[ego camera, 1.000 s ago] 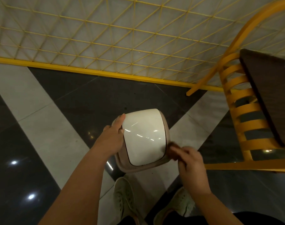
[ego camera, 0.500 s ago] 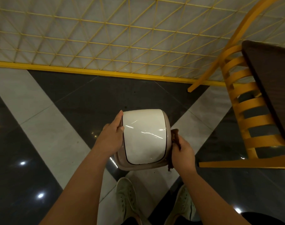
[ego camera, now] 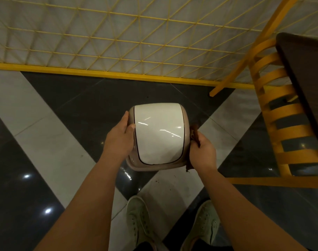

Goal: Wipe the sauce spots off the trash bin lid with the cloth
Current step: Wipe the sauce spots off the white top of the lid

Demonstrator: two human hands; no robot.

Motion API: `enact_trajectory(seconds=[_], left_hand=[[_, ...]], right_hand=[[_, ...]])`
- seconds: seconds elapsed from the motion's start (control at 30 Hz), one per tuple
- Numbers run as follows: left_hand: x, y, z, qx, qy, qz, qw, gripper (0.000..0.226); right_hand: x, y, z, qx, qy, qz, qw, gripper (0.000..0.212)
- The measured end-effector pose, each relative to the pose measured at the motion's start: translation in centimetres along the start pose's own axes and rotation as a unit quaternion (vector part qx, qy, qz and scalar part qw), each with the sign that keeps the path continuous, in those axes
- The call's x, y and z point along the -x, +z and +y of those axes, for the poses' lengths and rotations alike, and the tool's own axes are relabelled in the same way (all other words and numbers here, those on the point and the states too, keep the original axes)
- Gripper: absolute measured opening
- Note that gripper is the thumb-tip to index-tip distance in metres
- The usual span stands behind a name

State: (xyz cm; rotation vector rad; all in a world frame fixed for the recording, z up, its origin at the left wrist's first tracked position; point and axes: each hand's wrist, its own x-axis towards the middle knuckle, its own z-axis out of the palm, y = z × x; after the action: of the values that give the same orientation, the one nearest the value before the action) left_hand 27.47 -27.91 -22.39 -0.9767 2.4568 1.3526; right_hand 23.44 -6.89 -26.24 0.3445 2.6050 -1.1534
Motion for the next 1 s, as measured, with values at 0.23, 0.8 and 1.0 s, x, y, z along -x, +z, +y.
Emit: enact_trajectory(seconds=[0.23, 0.8, 1.0], left_hand=[[0.2, 0.2, 0.4, 0.007, 0.011, -0.012, 1.000, 0.052], [0.6, 0.1, 0.3, 0.095, -0.039, -0.018, 0.995, 0.067], [0.7, 0.3, -0.1, 0.076, -0.020, -0.030, 0.996, 0.055]], right_hand=[[1.3, -0.3, 0.2, -0.027, 0.006, 0.015, 0.999, 0.039], [0.9, -0.9, 0.1, -0.092, 0.075, -0.002, 0.993, 0.042], [0.8, -0.7, 0.0, -0.070, 0.073, 0.000, 0.995, 0.042]])
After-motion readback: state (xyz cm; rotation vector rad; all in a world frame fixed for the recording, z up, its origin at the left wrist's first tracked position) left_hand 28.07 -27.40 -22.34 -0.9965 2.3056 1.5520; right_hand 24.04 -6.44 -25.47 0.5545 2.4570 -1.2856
